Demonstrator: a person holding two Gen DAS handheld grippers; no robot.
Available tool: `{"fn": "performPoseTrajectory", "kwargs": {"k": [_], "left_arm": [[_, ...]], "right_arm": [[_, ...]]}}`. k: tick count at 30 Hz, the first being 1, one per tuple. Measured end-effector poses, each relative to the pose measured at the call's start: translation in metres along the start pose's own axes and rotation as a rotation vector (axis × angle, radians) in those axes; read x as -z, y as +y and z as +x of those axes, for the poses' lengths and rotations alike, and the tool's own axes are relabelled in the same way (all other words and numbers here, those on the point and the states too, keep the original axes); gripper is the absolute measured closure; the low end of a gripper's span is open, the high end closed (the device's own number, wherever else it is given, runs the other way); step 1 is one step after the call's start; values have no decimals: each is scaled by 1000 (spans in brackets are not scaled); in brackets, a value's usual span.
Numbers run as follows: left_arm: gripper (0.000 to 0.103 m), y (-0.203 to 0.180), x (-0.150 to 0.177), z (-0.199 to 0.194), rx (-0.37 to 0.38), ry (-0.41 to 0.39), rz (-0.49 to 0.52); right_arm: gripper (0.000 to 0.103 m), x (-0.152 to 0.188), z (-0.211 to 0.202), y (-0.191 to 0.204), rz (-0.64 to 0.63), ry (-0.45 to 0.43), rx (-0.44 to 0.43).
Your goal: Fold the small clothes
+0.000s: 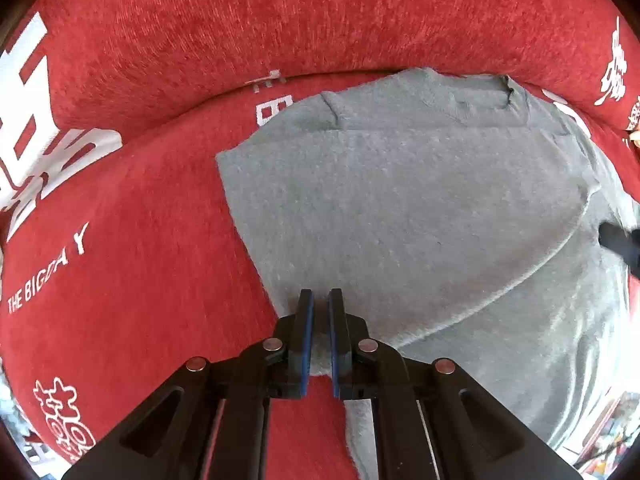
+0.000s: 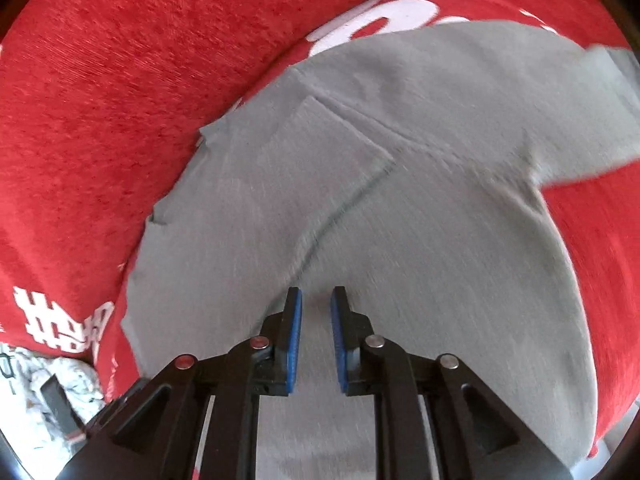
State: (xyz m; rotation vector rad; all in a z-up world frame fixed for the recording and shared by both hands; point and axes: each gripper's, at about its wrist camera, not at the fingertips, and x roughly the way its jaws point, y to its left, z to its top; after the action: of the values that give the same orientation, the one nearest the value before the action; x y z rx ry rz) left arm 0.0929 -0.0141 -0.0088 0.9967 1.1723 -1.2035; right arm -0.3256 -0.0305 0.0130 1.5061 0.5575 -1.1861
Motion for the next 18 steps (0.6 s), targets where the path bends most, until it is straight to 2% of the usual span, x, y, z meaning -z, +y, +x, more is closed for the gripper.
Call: {"fn": "performPoseTrajectory", "kwargs": {"k": [6, 8, 12, 16, 17, 18], "left_arm": [[95, -28, 5, -10, -15, 18, 34], [95, -43, 9, -12, -39, 28, 63], [95, -63, 13, -15, -39, 60, 81], [95, -88, 13, -24, -18, 28, 82], [91, -94, 12, -24, -26, 20, 84], [49, -100, 11, -25, -38, 14, 86]], "right_arm": [[67, 33, -21, -14, 9, 26, 1], [64, 42, -27, -20, 22, 36, 1], [56, 52, -35, -31, 47, 44, 12], [50, 56, -42, -44, 57, 51, 0], [48, 56, -43, -49, 61, 55, -8], [46, 54, -45, -54, 67, 60, -16]]}}
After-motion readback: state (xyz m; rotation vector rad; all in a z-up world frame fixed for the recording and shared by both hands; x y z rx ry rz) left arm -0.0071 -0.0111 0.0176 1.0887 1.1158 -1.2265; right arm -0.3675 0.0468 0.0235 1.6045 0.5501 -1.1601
